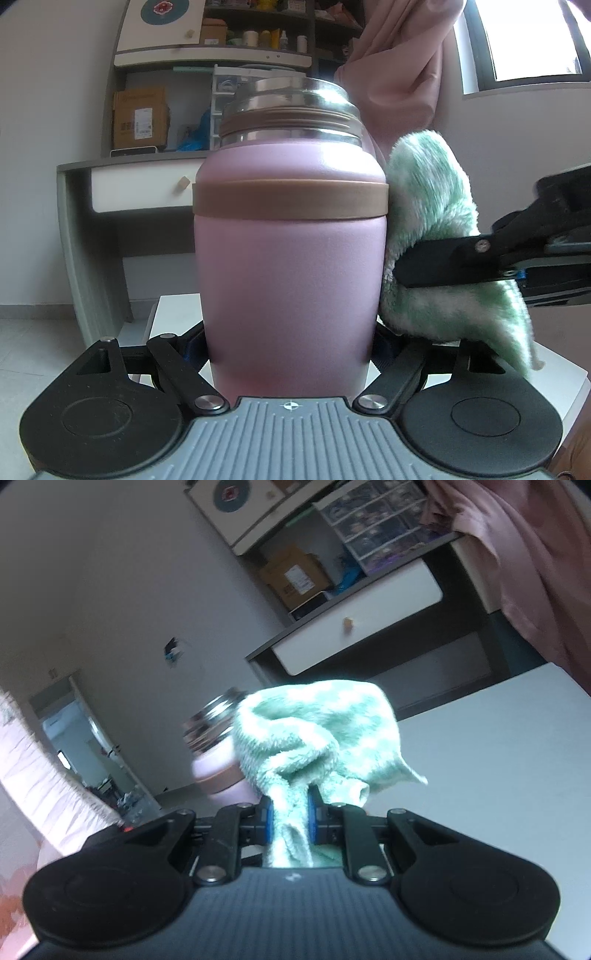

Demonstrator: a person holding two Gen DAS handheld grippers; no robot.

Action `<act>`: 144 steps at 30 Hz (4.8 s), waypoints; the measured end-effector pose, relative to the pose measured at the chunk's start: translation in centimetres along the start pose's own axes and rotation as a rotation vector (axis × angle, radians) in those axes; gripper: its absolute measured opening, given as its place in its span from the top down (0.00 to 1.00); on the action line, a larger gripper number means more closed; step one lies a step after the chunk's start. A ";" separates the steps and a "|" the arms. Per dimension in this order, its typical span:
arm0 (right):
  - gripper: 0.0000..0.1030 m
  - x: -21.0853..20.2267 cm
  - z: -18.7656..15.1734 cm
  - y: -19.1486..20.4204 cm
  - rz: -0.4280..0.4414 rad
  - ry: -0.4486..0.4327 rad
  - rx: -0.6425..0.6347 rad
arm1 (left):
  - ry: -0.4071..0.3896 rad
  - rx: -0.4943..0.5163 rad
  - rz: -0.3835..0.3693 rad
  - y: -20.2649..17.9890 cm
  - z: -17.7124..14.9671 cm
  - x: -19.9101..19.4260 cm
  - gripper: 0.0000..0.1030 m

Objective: Clean container
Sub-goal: 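Wipe the bottle body below the band with the towel in the right gripper, then keep rubbing the towel against the bottle side with the right gripper, then tilt the bottle in the left gripper to expose its printed side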

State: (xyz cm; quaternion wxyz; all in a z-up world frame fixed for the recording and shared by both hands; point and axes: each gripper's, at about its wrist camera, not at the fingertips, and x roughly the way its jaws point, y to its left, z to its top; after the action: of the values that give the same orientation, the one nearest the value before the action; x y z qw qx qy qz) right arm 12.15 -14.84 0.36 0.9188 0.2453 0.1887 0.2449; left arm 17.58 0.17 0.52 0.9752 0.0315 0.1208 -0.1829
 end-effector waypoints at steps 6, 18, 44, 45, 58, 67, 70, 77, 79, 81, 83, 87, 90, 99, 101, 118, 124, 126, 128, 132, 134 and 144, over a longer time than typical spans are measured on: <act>0.84 0.4 -0.1 -0.4 -0.015 0.003 0.007 | -0.001 -0.001 -0.003 -0.2 -0.2 -0.3 0.20; 0.83 -0.6 -0.6 2.7 0.081 0.078 -0.071 | 0.004 -0.004 -0.002 0.0 0.3 0.0 0.20; 0.83 0.2 -0.2 -0.6 -0.012 -0.001 0.037 | 0.002 -0.004 -0.005 0.7 0.6 0.3 0.20; 0.83 0.2 -0.3 -0.5 -0.008 0.002 0.033 | 0.002 -0.004 -0.005 0.7 0.6 0.3 0.20; 0.83 -0.7 -0.9 2.4 0.074 0.054 -0.051 | 0.004 -0.003 -0.002 0.7 0.3 0.0 0.20; 0.83 -0.4 -0.5 1.1 0.026 0.007 -0.019 | 0.003 0.000 0.000 0.6 0.2 0.0 0.20; 0.83 -0.3 -0.4 0.4 0.019 -0.002 0.001 | 0.003 0.000 -0.001 0.6 0.1 0.1 0.20; 0.83 0.5 -0.2 -1.3 -0.030 -0.010 0.058 | 0.001 -0.002 -0.009 0.7 0.0 0.1 0.20; 0.83 0.5 -0.3 -1.4 -0.017 -0.005 0.062 | 0.000 -0.001 -0.009 0.7 -0.2 0.1 0.20; 0.83 0.3 -0.4 -1.0 -0.004 -0.002 0.047 | 0.000 0.001 -0.010 0.7 -0.5 0.0 0.20; 0.83 0.2 -0.6 -0.4 0.017 0.006 0.032 | 0.001 0.001 -0.010 0.7 -0.5 0.0 0.20; 0.83 -0.3 -0.8 0.8 0.034 0.014 -0.003 | 0.002 0.001 -0.010 0.7 -0.4 -0.1 0.20; 0.83 -0.7 -0.9 1.1 0.060 0.031 0.004 | 0.003 0.002 -0.009 0.6 -0.4 -0.1 0.20; 0.84 -0.4 -0.9 1.3 0.050 0.008 -0.008 | 0.006 0.003 -0.005 0.5 -0.3 -0.2 0.20; 0.84 -0.3 -0.8 1.0 0.038 -0.001 0.000 | 0.005 0.003 -0.006 0.6 -0.2 -0.1 0.20; 0.83 0.0 -0.9 -0.1 0.013 0.011 0.029 | 0.005 0.005 -0.009 0.3 -0.1 -0.1 0.20; 0.83 -0.9 -1.0 0.8 0.067 0.024 0.025 | 0.003 0.005 -0.009 0.6 -0.2 -0.2 0.20; 0.83 -1.0 -0.9 1.0 0.053 0.013 0.008 | 0.003 0.008 -0.008 0.5 -0.3 -0.2 0.20; 0.83 -1.0 -0.7 0.7 0.042 0.009 0.015 | 0.004 0.018 -0.009 0.5 -0.4 -0.2 0.19; 0.83 -1.3 -0.4 -0.1 0.041 0.008 0.046 | 0.002 0.030 -0.019 0.6 -0.8 -0.4 0.18; 0.83 -1.5 -0.3 -0.4 0.034 0.003 0.051 | 0.004 0.023 -0.025 0.7 -1.1 -0.5 0.12; 0.83 -1.9 0.0 -1.6 0.040 -0.003 0.070 | -0.005 -0.039 -0.022 1.2 -2.5 -1.6 0.03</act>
State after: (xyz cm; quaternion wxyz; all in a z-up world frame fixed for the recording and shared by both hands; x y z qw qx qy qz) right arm 11.15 -17.09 -0.05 0.9049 0.2813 0.1909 0.2560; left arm 15.96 2.12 -1.53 0.9739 0.0105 0.1222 -0.1912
